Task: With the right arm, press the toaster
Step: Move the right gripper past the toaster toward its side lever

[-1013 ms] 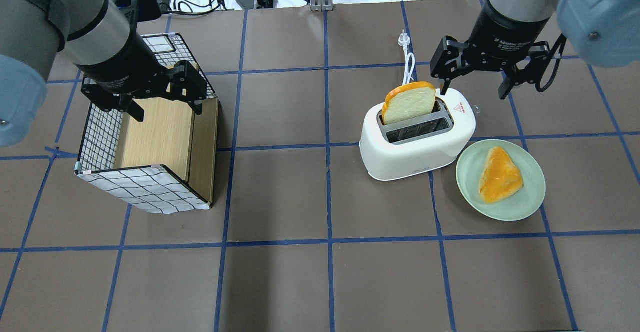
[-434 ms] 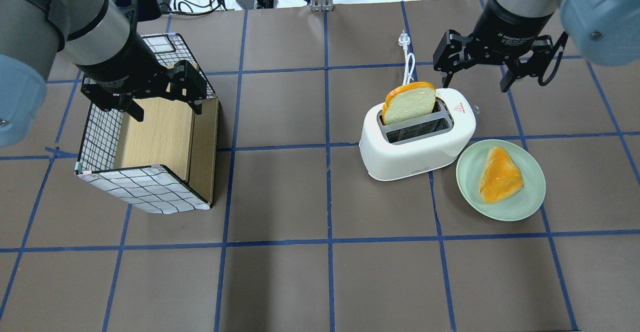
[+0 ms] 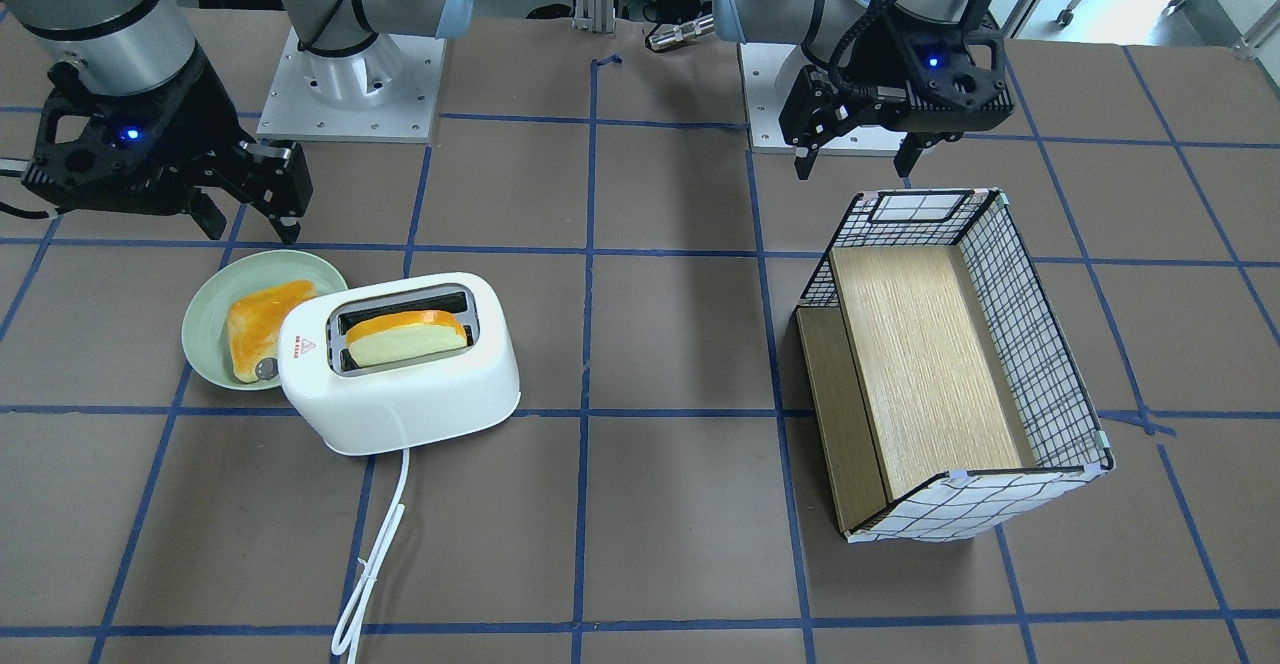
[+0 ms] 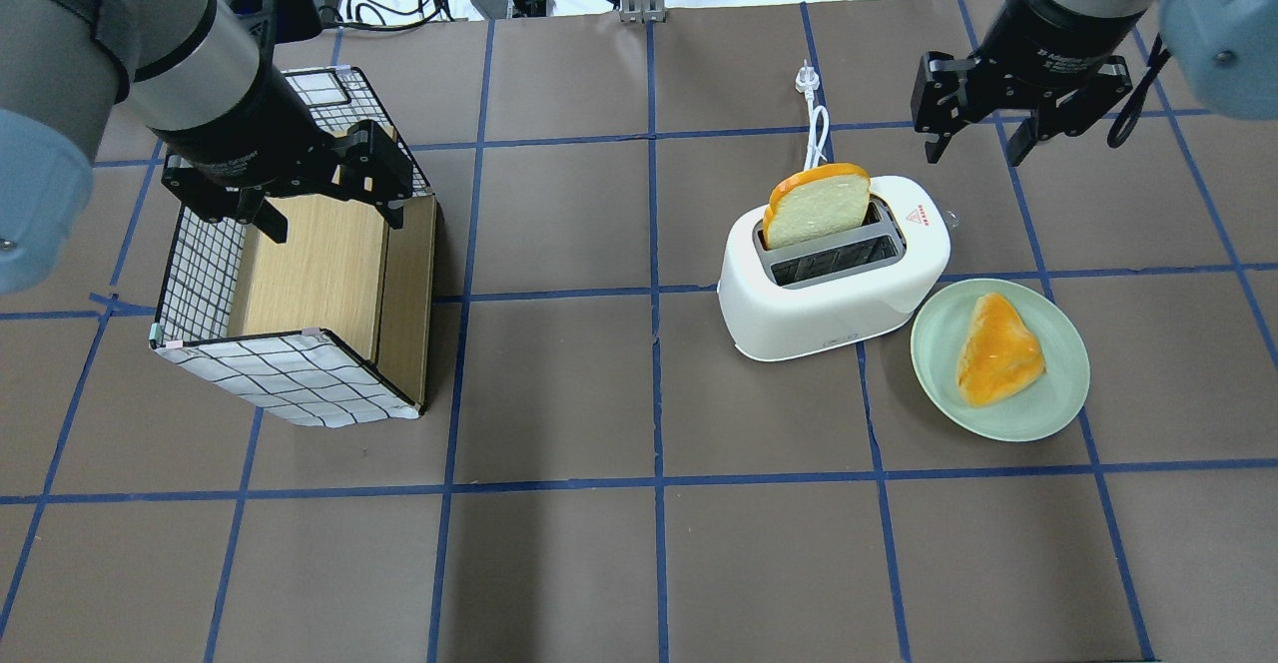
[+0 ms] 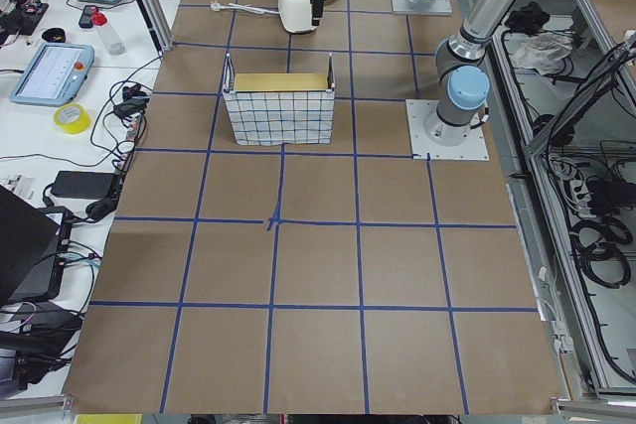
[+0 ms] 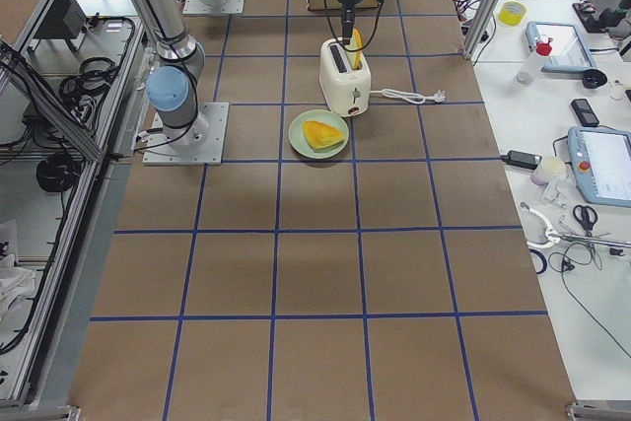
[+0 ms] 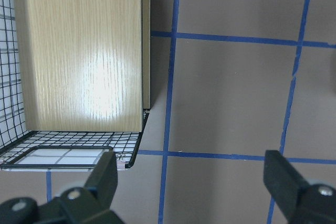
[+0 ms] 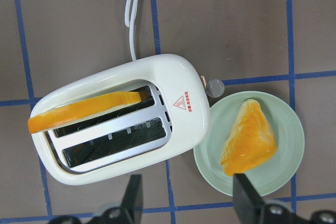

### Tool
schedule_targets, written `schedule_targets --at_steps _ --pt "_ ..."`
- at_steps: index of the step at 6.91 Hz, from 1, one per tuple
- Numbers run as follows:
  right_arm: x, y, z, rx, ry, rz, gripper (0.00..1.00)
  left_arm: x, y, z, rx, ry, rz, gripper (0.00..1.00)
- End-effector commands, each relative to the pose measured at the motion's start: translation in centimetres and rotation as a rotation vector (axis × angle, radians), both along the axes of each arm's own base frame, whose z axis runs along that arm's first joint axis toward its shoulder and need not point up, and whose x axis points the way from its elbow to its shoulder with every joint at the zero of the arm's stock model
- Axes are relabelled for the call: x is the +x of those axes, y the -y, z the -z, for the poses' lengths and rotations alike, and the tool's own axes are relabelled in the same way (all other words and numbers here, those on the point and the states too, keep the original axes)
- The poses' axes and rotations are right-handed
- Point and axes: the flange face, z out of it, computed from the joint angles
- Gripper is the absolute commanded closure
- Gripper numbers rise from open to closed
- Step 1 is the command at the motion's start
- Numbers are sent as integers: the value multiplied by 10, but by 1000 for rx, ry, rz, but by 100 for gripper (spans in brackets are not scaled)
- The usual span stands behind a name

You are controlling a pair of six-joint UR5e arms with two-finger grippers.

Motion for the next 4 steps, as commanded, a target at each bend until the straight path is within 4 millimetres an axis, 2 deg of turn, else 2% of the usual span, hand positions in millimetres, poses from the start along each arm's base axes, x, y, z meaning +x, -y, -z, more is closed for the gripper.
schedule_targets --at_steps 1,2,4 --pt "-41 12 14 18 52 -6 100 0 0 1 1 1 0 0" --pt "-62 17 18 8 109 9 100 0 0 1 1 1 0 0" --pt "-83 36 53 42 167 -30 100 0 0 1 1 0 0 0"
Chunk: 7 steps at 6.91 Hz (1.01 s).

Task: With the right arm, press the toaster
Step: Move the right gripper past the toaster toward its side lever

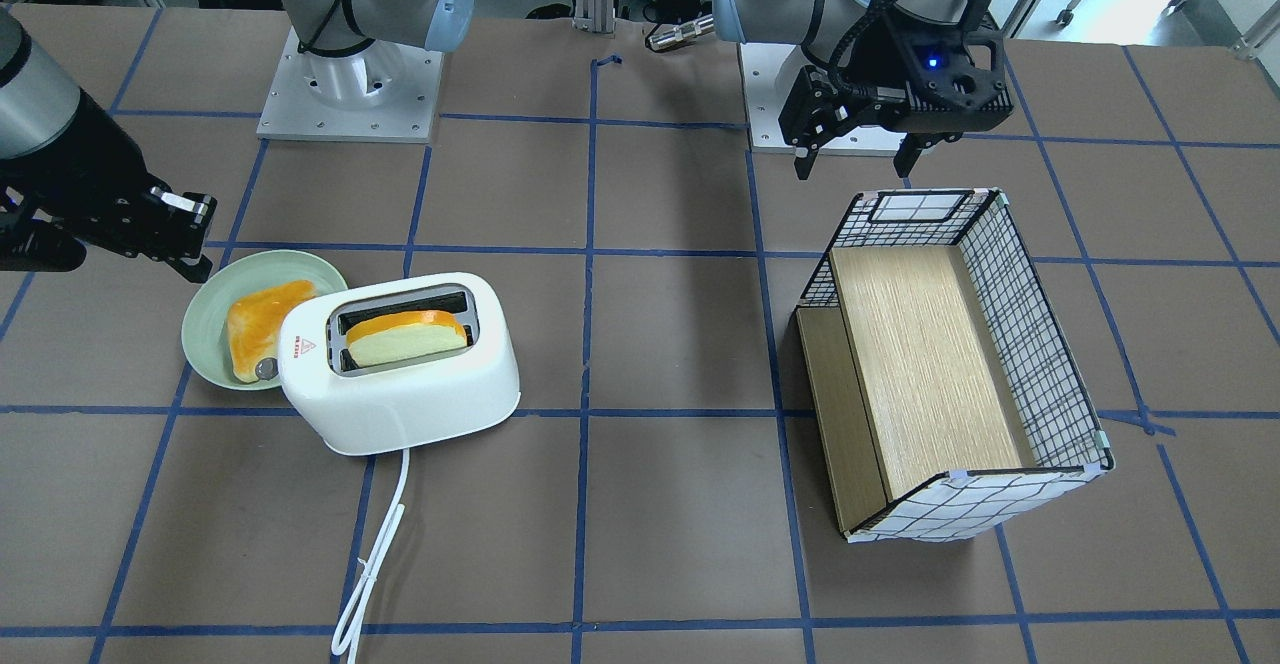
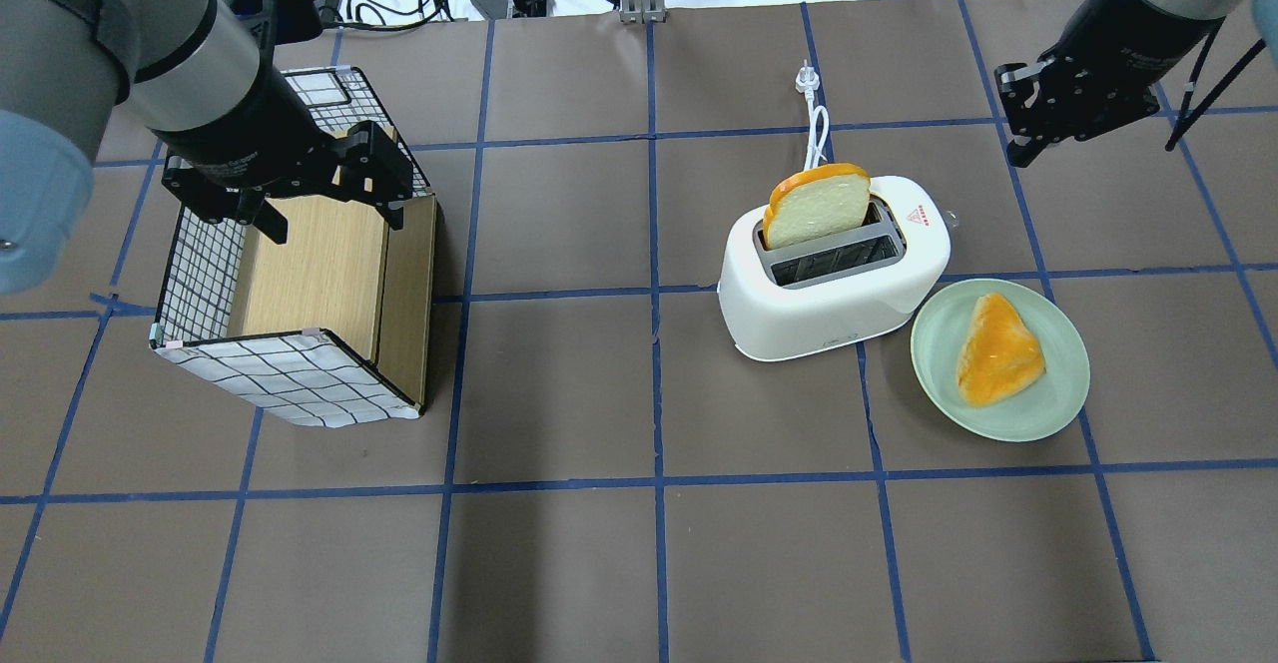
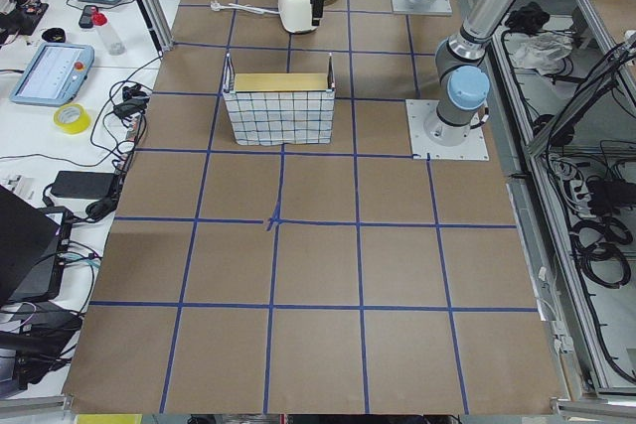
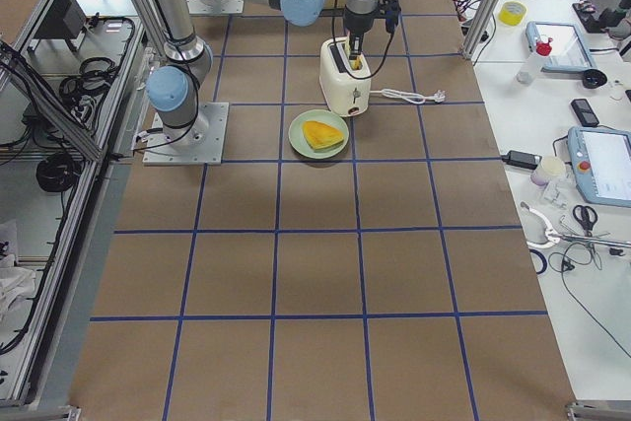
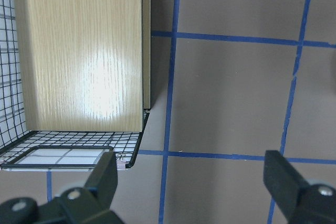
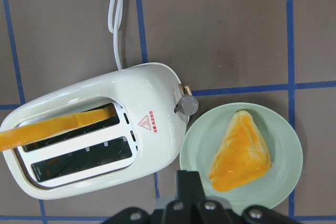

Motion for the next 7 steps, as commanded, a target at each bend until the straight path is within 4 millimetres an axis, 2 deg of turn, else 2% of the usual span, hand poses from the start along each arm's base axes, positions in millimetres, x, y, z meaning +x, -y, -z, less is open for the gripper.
schedule_targets --at_steps 1,3,4,5,7 --pt "-11 15 36 -5 74 -14 100 0 0 -1 -1 1 0 0" --pt "-13 11 74 -19 128 6 100 0 0 -1 -1 1 0 0" --pt "-33 11 96 -9 138 26 100 0 0 0 0 1 0 0" --pt "-42 10 104 -19 166 13 100 0 0 0 0 -1 0 0" --pt "-37 7 119 -11 230 16 100 0 0 0 0 1 0 0"
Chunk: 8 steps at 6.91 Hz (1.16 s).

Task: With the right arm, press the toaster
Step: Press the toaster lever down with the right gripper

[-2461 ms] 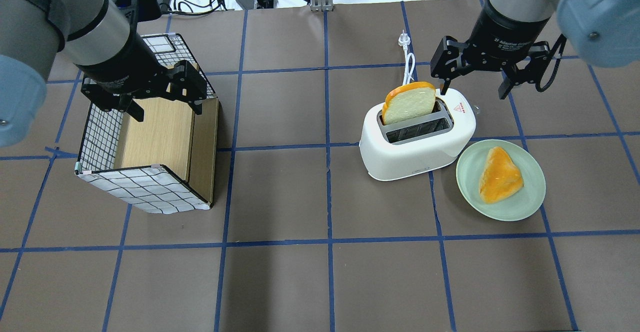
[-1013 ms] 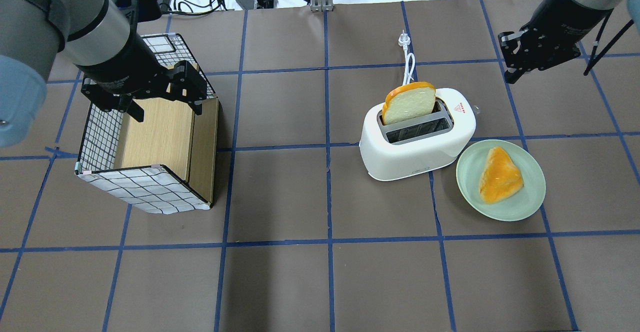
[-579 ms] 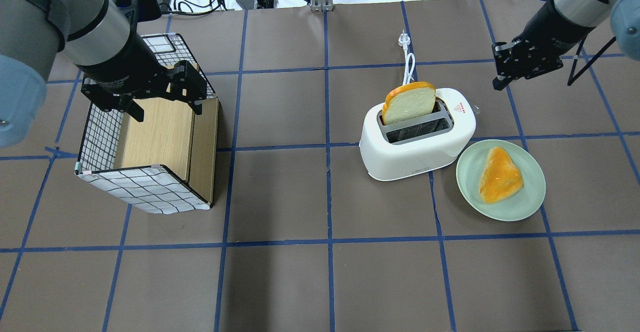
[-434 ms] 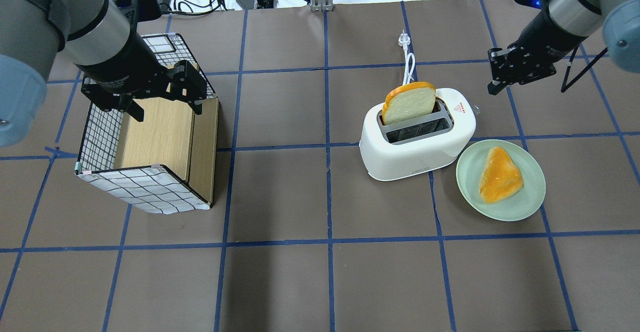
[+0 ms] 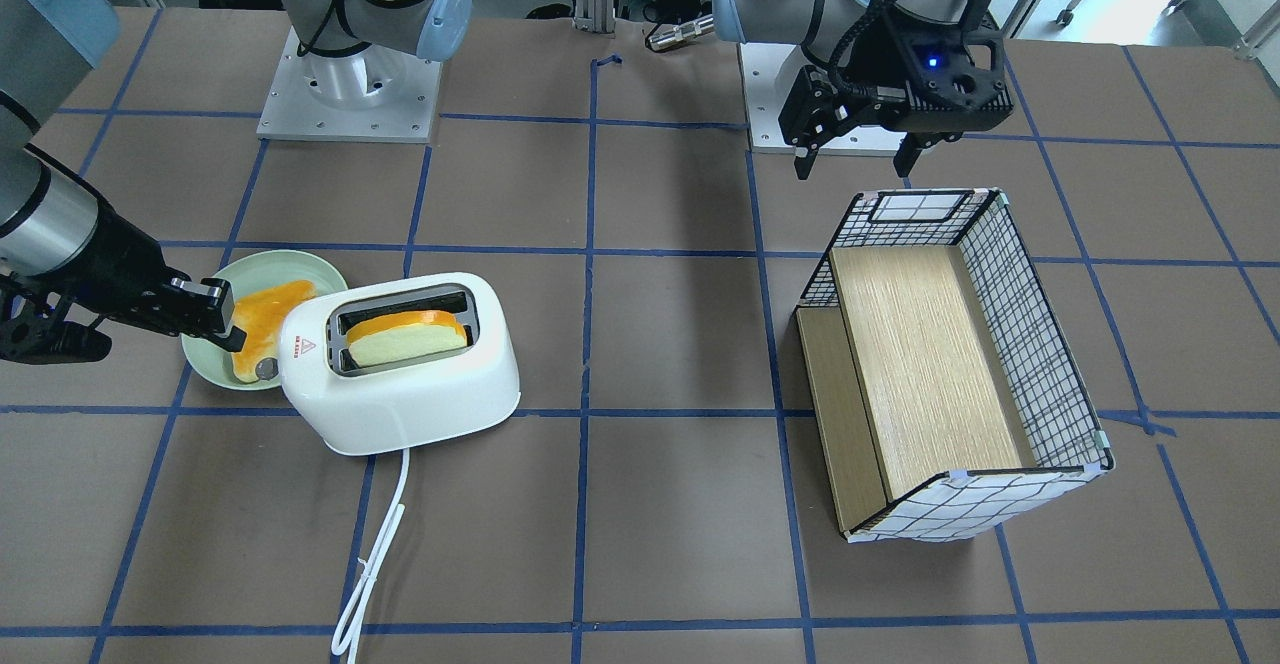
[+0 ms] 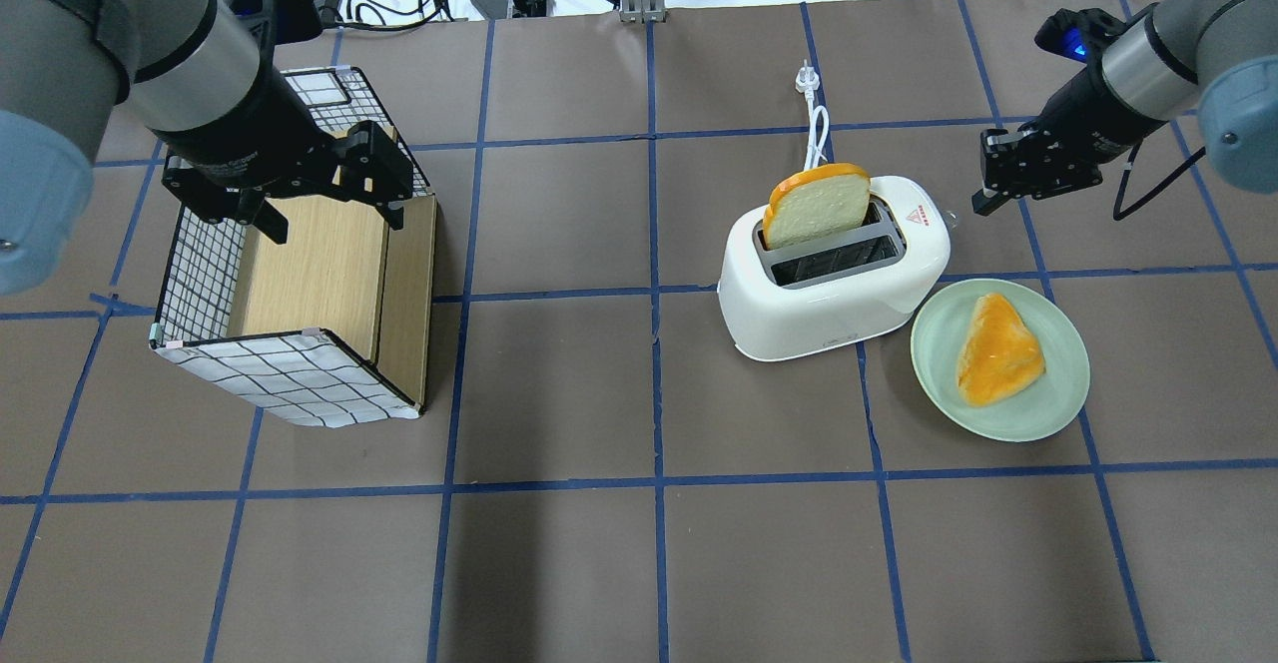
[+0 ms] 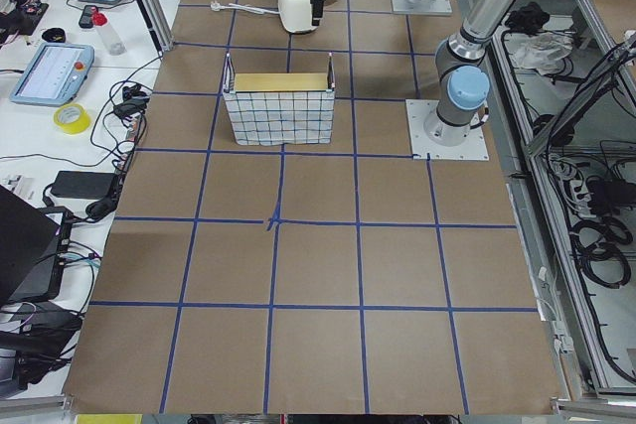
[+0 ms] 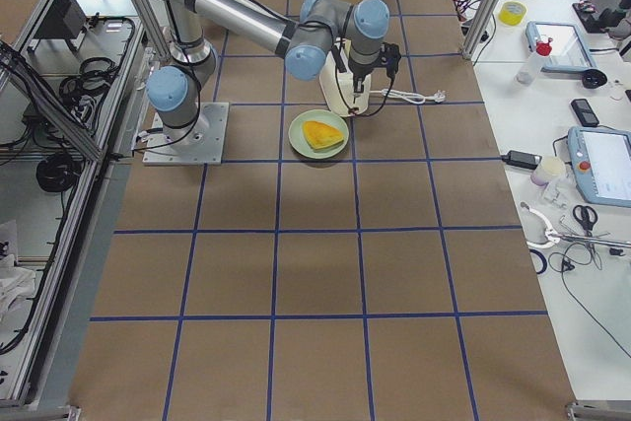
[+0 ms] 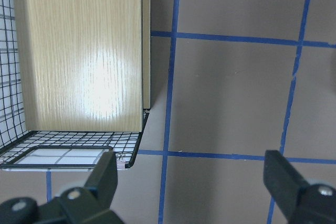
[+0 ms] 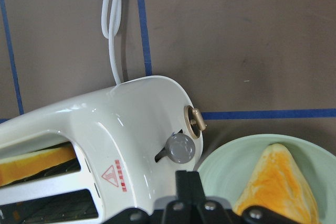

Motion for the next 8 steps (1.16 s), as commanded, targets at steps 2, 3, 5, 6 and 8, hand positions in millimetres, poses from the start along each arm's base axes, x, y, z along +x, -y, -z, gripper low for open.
schedule_targets --at_steps 2,3,5,6,8 --pt "1 2 23 -5 51 -5 100 0 0 -1 -1 -1 0 0" --pt "0 7 31 -4 51 -5 100 0 0 0 0 -1 0 0" --pt "2 2 40 12 65 -4 100 0 0 -1 -1 -1 0 0" --pt "3 2 41 3 67 -3 100 0 0 0 0 -1 0 0" --pt "2 4 45 3 67 -3 100 0 0 0 0 1 0 0"
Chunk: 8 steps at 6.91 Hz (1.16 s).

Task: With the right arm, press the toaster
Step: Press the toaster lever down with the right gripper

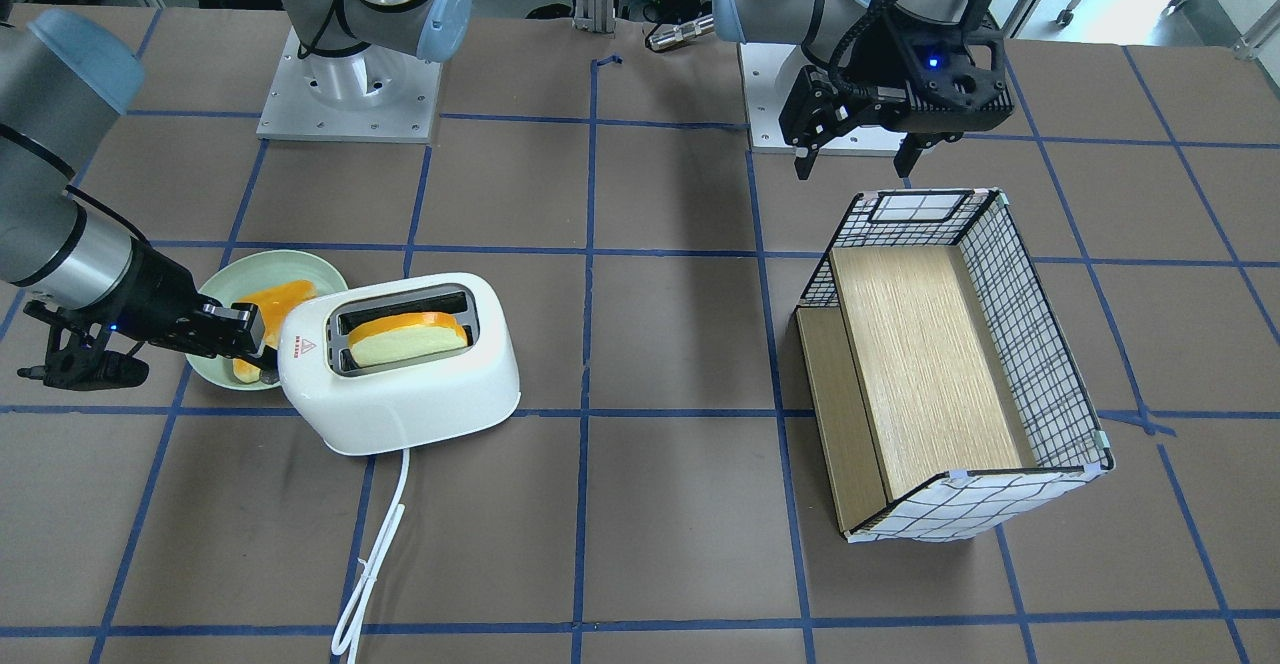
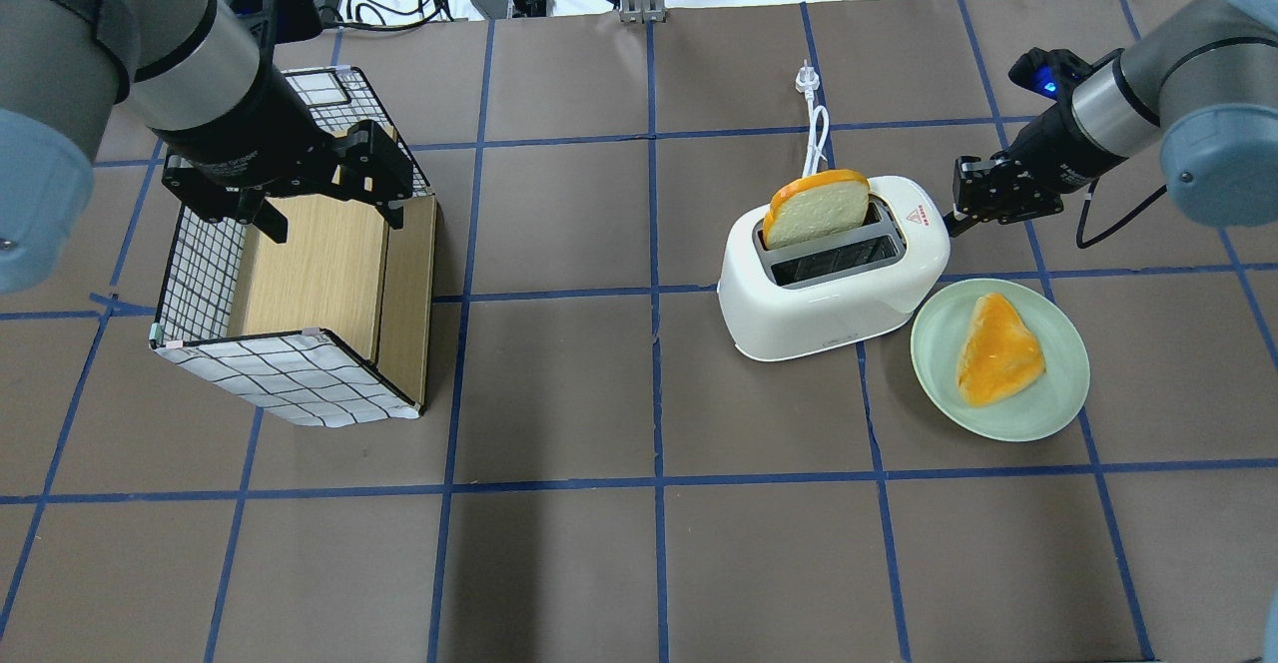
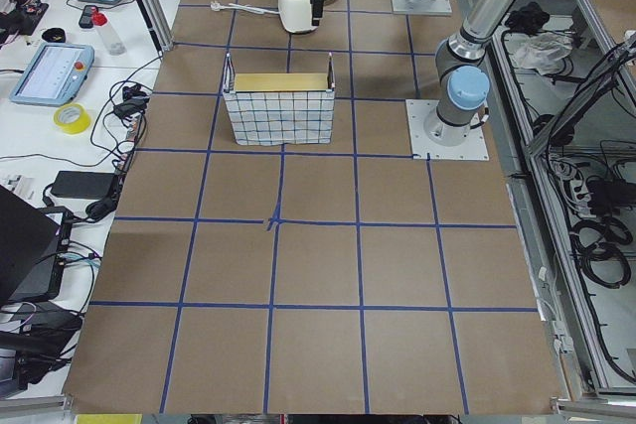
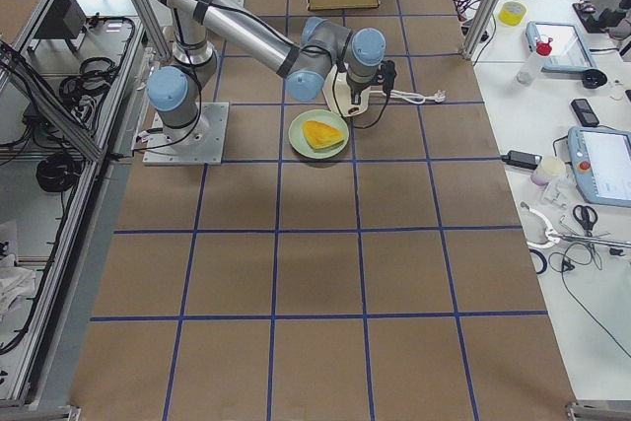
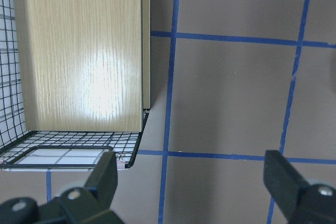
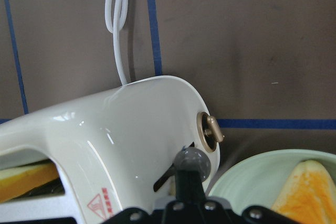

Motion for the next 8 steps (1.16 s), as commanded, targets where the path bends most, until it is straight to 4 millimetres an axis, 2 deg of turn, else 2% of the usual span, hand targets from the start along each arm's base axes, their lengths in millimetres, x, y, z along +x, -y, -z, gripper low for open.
schedule_targets --at_steps 1,5,8 --pt "-2 5 9 -4 -1 0 100 0 0 0 -1 -1 0 0" --pt "-4 10 25 3 2 0 100 0 0 0 1 -1 0 0" --pt "-4 11 25 0 1 0 100 0 0 0 1 1 0 0"
